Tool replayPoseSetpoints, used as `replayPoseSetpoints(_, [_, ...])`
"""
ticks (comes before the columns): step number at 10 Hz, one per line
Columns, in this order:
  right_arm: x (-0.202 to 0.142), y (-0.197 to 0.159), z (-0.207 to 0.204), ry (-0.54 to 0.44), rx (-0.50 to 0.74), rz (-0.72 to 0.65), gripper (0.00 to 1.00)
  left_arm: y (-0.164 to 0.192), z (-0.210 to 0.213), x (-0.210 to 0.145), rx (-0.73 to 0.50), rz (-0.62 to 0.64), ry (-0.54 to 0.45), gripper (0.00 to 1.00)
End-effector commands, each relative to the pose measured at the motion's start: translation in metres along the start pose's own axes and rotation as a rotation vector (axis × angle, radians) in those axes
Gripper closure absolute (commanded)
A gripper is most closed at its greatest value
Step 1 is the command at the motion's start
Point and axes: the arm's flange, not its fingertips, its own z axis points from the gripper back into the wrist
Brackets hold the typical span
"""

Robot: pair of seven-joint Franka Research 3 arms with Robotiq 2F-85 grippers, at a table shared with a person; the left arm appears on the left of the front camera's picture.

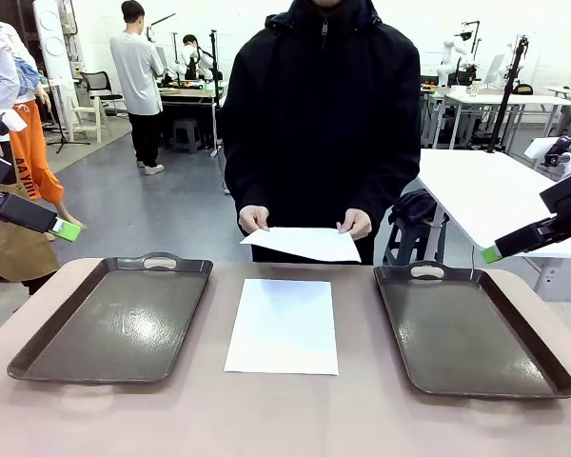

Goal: Sort the A4 documents.
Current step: Receive the A4 Paper.

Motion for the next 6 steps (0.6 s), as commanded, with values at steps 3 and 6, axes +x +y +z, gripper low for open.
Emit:
replayPoseSetpoints(3, [-0.0003,-0.0002,-0.0012,0.000,0.007,-0.002,0.00,-0.0002,-0.0001,0.0002,-0.008,0.000,-0.004,0.00])
replayPoseSetpoints(6, [-0.0003,-0.0002,-0.0012,0.000,0.007,-0.002,0.00,-0.0002,-0.0001,0.0002,-0.008,0.000,-0.004,0.00])
